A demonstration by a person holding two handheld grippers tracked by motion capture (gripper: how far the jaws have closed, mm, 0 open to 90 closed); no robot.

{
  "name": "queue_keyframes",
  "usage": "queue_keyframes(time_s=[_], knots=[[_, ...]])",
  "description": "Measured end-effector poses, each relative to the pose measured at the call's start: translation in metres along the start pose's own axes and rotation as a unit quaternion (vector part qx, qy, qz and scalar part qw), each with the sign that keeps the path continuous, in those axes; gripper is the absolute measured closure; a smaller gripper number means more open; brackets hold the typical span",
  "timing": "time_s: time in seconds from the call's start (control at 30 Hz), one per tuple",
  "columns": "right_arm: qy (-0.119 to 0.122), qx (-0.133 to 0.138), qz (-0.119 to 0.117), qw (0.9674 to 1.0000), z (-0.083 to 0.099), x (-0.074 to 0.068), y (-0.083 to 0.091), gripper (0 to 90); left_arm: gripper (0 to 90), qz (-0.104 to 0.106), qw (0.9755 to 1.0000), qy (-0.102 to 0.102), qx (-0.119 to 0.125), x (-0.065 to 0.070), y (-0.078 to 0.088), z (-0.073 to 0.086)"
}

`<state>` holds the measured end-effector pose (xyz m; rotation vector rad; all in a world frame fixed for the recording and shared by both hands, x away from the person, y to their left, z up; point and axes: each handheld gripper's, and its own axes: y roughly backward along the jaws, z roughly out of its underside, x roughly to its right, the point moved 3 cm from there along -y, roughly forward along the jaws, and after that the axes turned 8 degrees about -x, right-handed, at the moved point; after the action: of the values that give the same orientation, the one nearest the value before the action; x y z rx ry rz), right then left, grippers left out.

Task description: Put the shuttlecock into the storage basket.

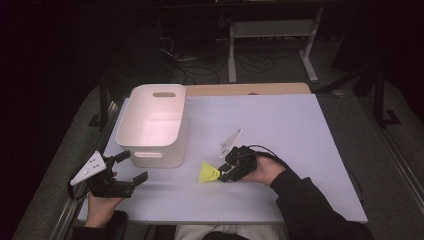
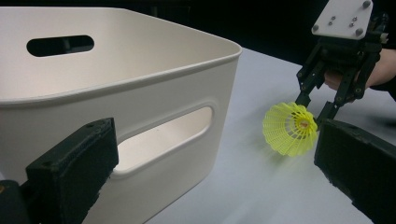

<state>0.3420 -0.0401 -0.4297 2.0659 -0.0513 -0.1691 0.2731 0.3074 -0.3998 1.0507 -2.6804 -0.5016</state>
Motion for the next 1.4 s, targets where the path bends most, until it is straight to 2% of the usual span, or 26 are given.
queue_keyframes(time_s=[0.67,1.07,1.4], knots=[[0.003,0.017,0.016,0.9997,-0.010,0.002,0.028,63.2,0.0,0.000,1.0000,0.000,0.000,0.000,0.000,0.000],[0.007,0.021,0.019,0.9996,-0.014,0.003,0.034,63.1,0.0,-0.001,1.0000,0.000,-0.001,0.000,0.000,0.000],[0.007,0.034,0.024,0.9991,-0.018,0.004,0.047,63.2,0.0,-0.001,1.0000,-0.001,-0.001,0.000,0.000,0.000]])
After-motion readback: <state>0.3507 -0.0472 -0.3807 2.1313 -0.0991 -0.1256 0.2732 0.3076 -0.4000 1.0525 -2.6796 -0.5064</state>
